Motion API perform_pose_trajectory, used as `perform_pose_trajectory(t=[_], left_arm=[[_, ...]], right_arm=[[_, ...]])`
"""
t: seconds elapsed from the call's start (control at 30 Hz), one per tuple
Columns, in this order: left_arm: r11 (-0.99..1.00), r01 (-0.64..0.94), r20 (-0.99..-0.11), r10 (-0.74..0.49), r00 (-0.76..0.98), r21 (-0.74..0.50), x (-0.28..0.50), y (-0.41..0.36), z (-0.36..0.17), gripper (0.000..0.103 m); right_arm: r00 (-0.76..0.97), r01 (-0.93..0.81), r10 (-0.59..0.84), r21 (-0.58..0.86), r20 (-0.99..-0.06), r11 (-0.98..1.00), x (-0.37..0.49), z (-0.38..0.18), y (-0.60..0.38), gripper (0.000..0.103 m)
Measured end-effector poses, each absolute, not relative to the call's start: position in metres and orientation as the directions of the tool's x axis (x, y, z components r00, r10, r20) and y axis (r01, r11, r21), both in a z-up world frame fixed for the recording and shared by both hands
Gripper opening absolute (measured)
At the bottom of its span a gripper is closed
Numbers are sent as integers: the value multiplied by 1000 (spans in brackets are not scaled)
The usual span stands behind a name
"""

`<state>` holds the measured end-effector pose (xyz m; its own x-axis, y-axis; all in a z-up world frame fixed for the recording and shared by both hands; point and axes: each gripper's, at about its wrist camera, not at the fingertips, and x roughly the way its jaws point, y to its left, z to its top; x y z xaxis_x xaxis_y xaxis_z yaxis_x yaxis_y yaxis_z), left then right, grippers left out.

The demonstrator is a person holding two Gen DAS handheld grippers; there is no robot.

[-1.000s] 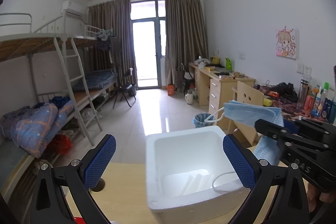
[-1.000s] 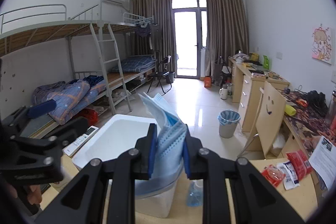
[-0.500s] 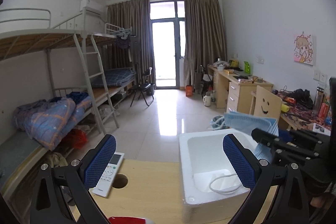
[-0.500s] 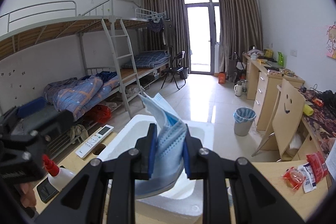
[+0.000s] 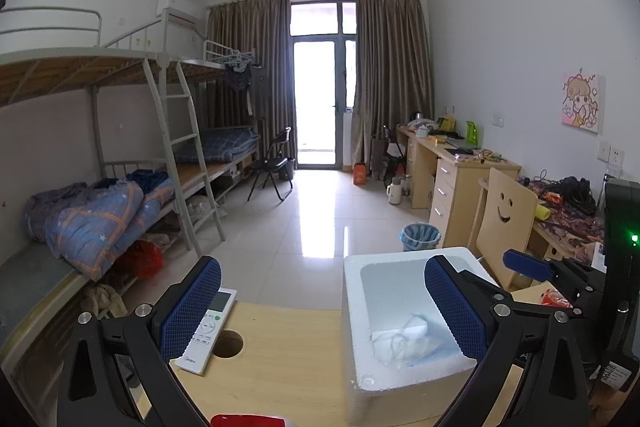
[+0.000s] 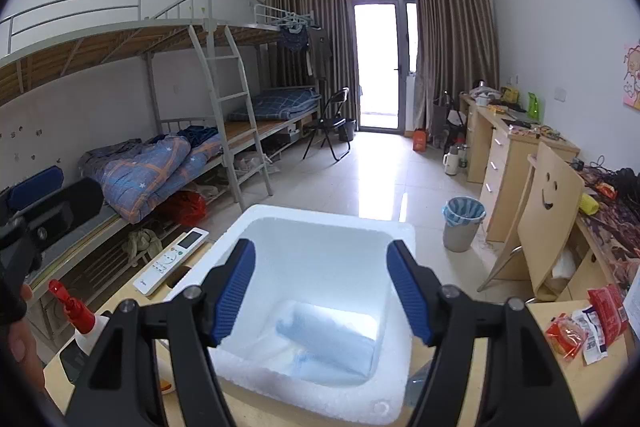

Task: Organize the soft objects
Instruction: 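Open the right gripper to drop the blue mask into the foam box, then move both open tools away from the box back over the table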

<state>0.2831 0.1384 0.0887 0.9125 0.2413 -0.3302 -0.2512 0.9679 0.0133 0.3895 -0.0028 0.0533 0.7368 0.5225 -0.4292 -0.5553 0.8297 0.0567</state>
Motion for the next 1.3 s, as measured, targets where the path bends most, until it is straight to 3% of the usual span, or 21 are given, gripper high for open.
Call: perform_pose_trajectory(t=[0.57,0.87,1.3], left_arm=[[970,-240,-310,240,920,38,260,120,99,102],[972,-227,-266,234,935,55,207,104,123,102],[974,-220,-249,224,942,44,157,94,127,102]], right_arm=[[757,-554,542,81,-364,829,350,89,-32,82],[793,-530,524,73,-312,845,300,115,-57,102],[823,-512,494,8,-280,859,240,124,-76,103]])
